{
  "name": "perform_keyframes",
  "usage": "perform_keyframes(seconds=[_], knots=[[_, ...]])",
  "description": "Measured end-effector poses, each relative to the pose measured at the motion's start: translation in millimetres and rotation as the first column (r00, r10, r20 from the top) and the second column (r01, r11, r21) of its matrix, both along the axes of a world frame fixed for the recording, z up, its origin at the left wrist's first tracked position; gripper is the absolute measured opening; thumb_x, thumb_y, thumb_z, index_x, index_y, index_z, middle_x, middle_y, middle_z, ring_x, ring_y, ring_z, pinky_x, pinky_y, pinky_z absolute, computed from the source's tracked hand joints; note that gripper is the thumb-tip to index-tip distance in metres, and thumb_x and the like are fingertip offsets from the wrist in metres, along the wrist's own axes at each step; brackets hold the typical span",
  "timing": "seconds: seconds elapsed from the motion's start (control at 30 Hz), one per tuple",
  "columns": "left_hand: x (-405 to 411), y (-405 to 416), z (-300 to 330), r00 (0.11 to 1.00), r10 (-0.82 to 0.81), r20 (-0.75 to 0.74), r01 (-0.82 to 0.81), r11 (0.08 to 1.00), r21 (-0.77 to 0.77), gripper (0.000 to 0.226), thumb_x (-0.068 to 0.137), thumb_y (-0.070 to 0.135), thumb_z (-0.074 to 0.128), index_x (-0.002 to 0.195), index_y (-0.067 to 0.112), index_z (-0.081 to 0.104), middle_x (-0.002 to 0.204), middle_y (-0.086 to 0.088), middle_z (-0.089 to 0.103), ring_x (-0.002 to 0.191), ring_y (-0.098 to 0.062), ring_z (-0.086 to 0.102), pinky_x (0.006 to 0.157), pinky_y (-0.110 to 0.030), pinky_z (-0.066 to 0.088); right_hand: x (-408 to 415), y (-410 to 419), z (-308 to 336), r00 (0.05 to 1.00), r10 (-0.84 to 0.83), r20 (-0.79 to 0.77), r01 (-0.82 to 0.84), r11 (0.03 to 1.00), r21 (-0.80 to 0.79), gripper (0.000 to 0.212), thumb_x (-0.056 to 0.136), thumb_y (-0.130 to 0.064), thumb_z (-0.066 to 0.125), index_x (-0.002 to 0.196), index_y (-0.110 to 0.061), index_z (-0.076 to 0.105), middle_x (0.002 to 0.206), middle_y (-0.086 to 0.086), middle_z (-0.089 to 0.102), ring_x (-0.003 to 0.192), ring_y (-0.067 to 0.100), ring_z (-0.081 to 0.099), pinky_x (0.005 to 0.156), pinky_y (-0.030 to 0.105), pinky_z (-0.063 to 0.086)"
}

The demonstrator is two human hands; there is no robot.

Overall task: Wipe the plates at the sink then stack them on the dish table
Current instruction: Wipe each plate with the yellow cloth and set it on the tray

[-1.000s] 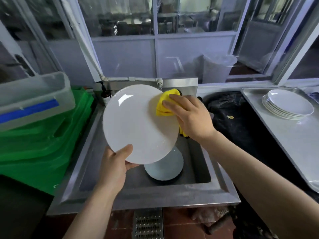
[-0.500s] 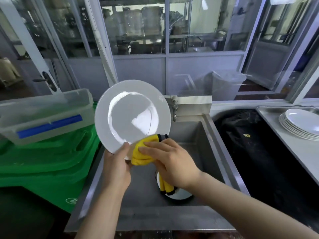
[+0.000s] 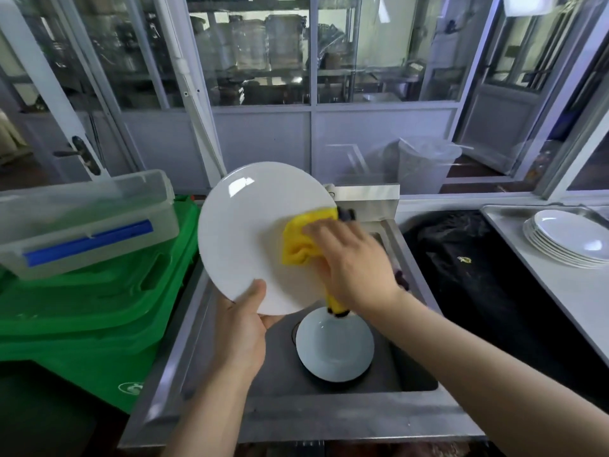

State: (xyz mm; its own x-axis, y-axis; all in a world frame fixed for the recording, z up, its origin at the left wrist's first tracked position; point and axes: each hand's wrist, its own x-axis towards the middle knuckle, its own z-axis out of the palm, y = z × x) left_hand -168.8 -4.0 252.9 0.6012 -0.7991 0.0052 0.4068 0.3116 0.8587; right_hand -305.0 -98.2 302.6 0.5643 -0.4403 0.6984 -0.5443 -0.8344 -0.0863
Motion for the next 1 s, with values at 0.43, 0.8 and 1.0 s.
perform_keyframes(seconds=[0.43,0.8,1.0], knots=[[-4,4,1,0.988,-0.059,0.144,0.048,0.996,0.076,0.037,0.099,0.013,0.048,0.103,0.042,0.070,0.106,0.005,0.073,0.095,-0.015,0.070,0.063,-0.033,0.057,-4,-8,-9,0.987,0.155,0.041,-0.160,0.978,0.137,0.040,0.068,-0.002,0.076,0.105,-0.016,0.074,0.110,0.005,0.070,0.089,0.036,0.064,0.072,0.041,0.055],[-10,13,2,0.966,-0.086,0.244,0.054,0.990,0.134,0.025,0.080,0.034,0.056,0.095,0.050,0.069,0.102,0.011,0.073,0.093,-0.011,0.070,0.063,-0.033,0.058,9,-26,-2,0.985,-0.119,0.121,0.080,0.954,0.288,0.049,0.087,-0.028,0.065,0.135,-0.023,0.054,0.129,0.008,0.057,0.108,0.038,0.051,0.088,0.039,0.043],[2,8,5,0.974,-0.061,0.219,0.026,0.987,0.160,0.029,0.089,0.055,0.046,0.101,0.043,0.068,0.103,0.004,0.074,0.093,-0.015,0.071,0.062,-0.037,0.058,15,23,-18,0.970,0.241,-0.043,-0.212,0.912,0.351,0.057,0.084,-0.028,0.066,0.139,-0.026,0.049,0.130,0.012,0.052,0.114,0.037,0.050,0.097,0.042,0.044]])
